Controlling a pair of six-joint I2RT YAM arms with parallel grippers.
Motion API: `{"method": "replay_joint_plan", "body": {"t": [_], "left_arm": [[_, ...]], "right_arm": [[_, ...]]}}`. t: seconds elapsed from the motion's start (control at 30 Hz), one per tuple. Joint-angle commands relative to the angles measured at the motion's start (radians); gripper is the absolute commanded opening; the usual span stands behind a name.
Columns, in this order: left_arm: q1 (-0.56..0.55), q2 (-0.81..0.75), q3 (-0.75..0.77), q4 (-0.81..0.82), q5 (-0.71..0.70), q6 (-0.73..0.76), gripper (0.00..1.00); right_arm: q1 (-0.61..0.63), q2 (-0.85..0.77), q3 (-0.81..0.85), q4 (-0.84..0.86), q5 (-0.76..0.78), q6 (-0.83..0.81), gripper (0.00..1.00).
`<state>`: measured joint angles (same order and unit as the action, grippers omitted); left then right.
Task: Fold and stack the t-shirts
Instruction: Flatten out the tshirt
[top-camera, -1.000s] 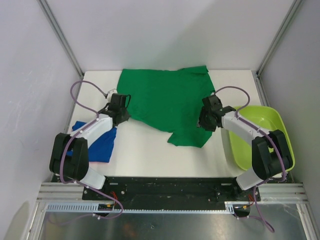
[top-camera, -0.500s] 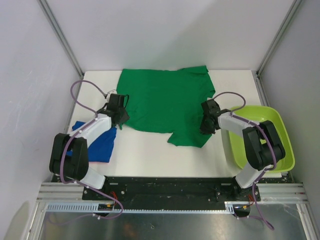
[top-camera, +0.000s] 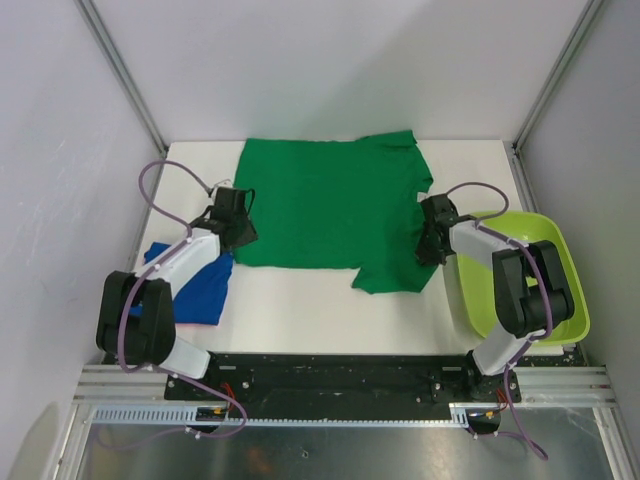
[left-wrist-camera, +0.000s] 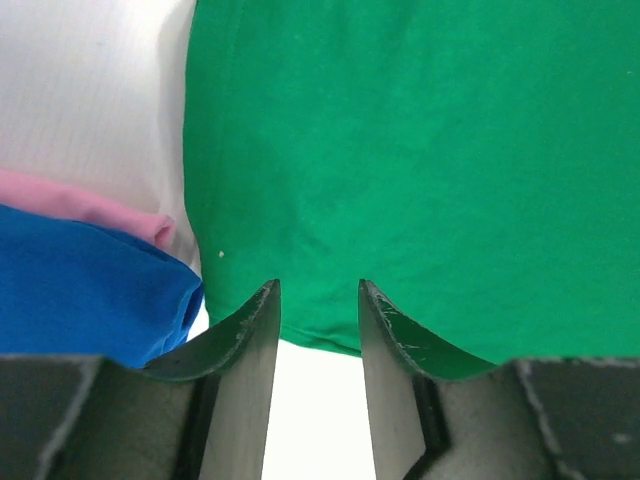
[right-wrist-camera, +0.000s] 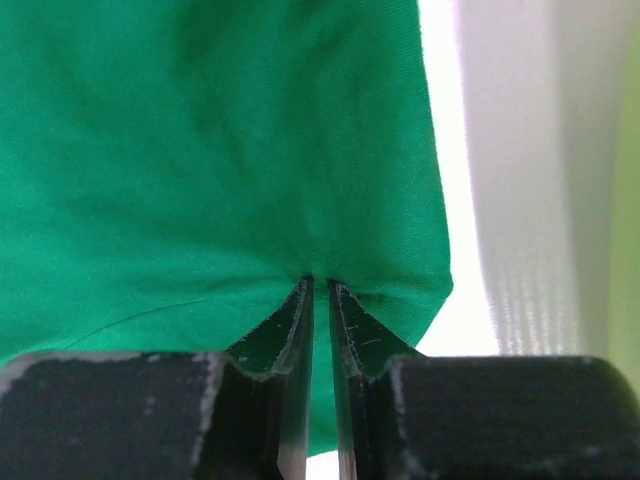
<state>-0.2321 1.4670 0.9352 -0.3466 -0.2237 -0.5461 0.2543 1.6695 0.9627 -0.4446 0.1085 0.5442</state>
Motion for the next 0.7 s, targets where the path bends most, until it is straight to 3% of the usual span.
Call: {"method": "replay_joint_plan", "body": {"t": [0.0,0.37,0.67], "left_arm": [[0.01,0.046,0.004,-0.005,0.007,-0.016,0.4],[0.01,0.09,-0.024,-0.007,0.01,-0.036,0.32],[0.006,-0.045,-0.061,-0.077,0.012,-0.024,0.21]], "right_arm": [[-0.066,-0.016,0.002,-0.029,0.044,-0.041,0.15],[-0.128,-0.002,0.032,-0.012,0.026,-0.033,0.15],[-0.125,0.05,0.117,-0.025,0.028,-0.031,0.15]]}}
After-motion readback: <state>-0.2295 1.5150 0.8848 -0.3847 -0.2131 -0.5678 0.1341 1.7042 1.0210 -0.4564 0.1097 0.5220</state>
